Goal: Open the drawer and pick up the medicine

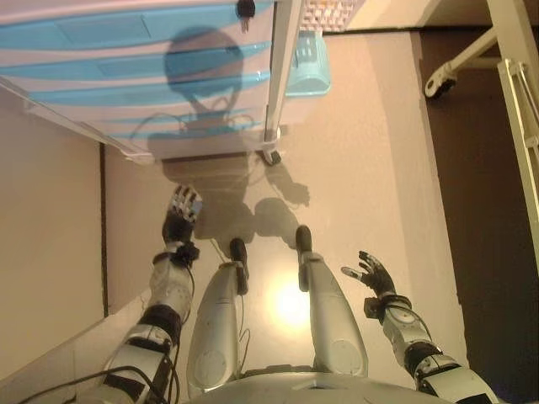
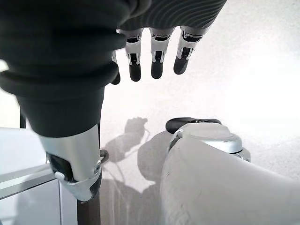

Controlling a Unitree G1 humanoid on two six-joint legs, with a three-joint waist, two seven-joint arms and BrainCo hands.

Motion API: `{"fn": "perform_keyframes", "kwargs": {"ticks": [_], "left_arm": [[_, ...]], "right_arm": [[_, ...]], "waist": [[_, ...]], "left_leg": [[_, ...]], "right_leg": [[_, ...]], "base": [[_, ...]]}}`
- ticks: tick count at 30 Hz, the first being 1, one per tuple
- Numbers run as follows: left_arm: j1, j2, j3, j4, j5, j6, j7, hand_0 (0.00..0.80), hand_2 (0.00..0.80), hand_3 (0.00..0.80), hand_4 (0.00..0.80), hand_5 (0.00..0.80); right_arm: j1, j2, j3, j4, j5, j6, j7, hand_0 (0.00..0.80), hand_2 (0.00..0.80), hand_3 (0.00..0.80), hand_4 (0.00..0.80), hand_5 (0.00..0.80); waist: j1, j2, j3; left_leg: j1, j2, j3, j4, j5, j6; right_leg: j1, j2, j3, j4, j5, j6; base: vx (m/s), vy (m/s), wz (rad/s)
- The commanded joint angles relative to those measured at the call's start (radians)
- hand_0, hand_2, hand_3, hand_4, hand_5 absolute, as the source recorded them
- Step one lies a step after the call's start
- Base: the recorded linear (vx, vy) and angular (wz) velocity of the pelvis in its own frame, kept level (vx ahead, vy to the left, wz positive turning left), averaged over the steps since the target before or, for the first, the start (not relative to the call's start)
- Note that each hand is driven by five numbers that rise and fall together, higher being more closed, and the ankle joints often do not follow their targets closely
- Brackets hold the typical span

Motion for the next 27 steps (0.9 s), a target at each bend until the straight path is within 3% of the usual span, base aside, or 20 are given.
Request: {"fn": "perform_keyframes", "kwargs": {"ticks": [1, 7, 12, 15, 16, 18, 20, 22, 27], "left_arm": [[-0.019, 0.060, 0.049, -0.092, -0.143, -0.010, -0.095, 0.000, 0.000, 0.000, 0.000, 0.000], [-0.199, 0.131, 0.126, -0.140, -0.399, 0.020, -0.233, 0.000, 0.000, 0.000, 0.000, 0.000], [-0.362, 0.191, 0.139, -0.160, -0.556, 0.036, -0.288, 0.000, 0.000, 0.000, 0.000, 0.000], [-0.478, 0.235, 0.124, -0.146, -0.606, 0.038, -0.286, 0.000, 0.000, 0.000, 0.000, 0.000], [-0.529, 0.251, 0.106, -0.134, -0.618, 0.032, -0.287, 0.000, 0.000, 0.000, 0.000, 0.000], [-0.590, 0.275, 0.082, -0.115, -0.633, 0.028, -0.290, 0.000, 0.000, 0.000, 0.000, 0.000], [-0.658, 0.298, 0.052, -0.116, -0.656, 0.041, -0.319, 0.000, 0.000, 0.000, 0.000, 0.000], [-0.680, 0.304, 0.039, -0.118, -0.665, 0.045, -0.345, 0.000, 0.000, 0.000, 0.000, 0.000], [-0.718, 0.287, -0.022, -0.233, -0.628, 0.127, -0.589, 0.000, 0.000, 0.000, 0.000, 0.000]], "right_arm": [[0.075, -0.027, 0.050, -0.049, 0.031, -0.007, 0.004, 0.000, 0.000, 0.000, 0.000, 0.000], [0.102, -0.007, 0.059, -0.045, 0.109, -0.032, 0.031, 0.000, 0.000, 0.000, 0.000, 0.000], [0.113, 0.004, 0.076, -0.032, 0.155, -0.050, 0.055, 0.000, 0.000, 0.000, 0.000, 0.000], [0.118, 0.003, 0.094, -0.030, 0.161, -0.053, 0.066, 0.000, 0.000, 0.000, 0.000, 0.000], [0.119, 0.001, 0.109, -0.023, 0.160, -0.056, 0.069, 0.000, 0.000, 0.000, 0.000, 0.000], [0.117, -0.001, 0.120, -0.019, 0.159, -0.059, 0.073, 0.000, 0.000, 0.000, 0.000, 0.000], [0.119, -0.005, 0.140, -0.017, 0.156, -0.056, 0.078, 0.000, 0.000, 0.000, 0.000, 0.000], [0.120, -0.007, 0.147, -0.019, 0.152, -0.055, 0.082, 0.000, 0.000, 0.000, 0.000, 0.000], [0.111, -0.018, 0.179, -0.036, 0.144, -0.036, 0.097, 0.000, 0.000, 0.000, 0.000, 0.000]], "waist": [[-0.009, -0.016, -0.053], [-0.028, -0.064, -0.043], [-0.044, -0.092, -0.044], [-0.060, -0.106, -0.046], [-0.064, -0.104, -0.054], [-0.073, -0.116, -0.046], [-0.076, -0.115, -0.051], [-0.081, -0.125, -0.044], [-0.076, -0.122, -0.040]], "left_leg": [[-0.005, -0.031, -0.015, -0.052, -0.048, 0.029], [-0.042, -0.022, -0.026, -0.002, -0.081, 0.032], [-0.053, -0.015, -0.032, 0.017, -0.096, 0.032], [-0.060, -0.005, -0.032, 0.024, -0.099, 0.030], [-0.049, -0.002, -0.044, 0.026, -0.129, 0.028], [-0.061, -0.001, -0.033, 0.026, -0.103, 0.031], [-0.048, 0.001, -0.045, 0.027, -0.136, 0.029], [-0.058, 0.000, -0.033, 0.026, -0.109, 0.030], [-0.042, -0.011, -0.031, -0.001, -0.104, 0.027]], "right_leg": [[-0.027, 0.048, -0.041, 0.004, 0.003, -0.031], [-0.039, 0.067, -0.031, -0.006, 0.011, -0.043], [-0.041, 0.078, -0.029, -0.005, 0.012, -0.053], [-0.047, 0.086, -0.026, 0.000, 0.012, -0.058], [-0.041, 0.095, -0.021, 0.007, -0.011, -0.056], [-0.048, 0.091, -0.022, -0.003, 0.014, -0.062], [-0.037, 0.099, -0.018, -0.004, -0.008, -0.059], [-0.041, 0.094, -0.021, -0.016, 0.017, -0.064], [-0.022, 0.096, -0.022, -0.040, 0.016, -0.071]], "base": [[0.047, -0.054, -0.07], [0.047, -0.082, -0.08], [0.045, -0.080, -0.10], [0.053, -0.037, 0.01], [0.016, -0.035, 0.05], [0.008, -0.017, 0.00], [0.115, 0.002, 0.03], [-0.095, -0.047, 0.01], [-0.027, -0.011, 0.04]]}}
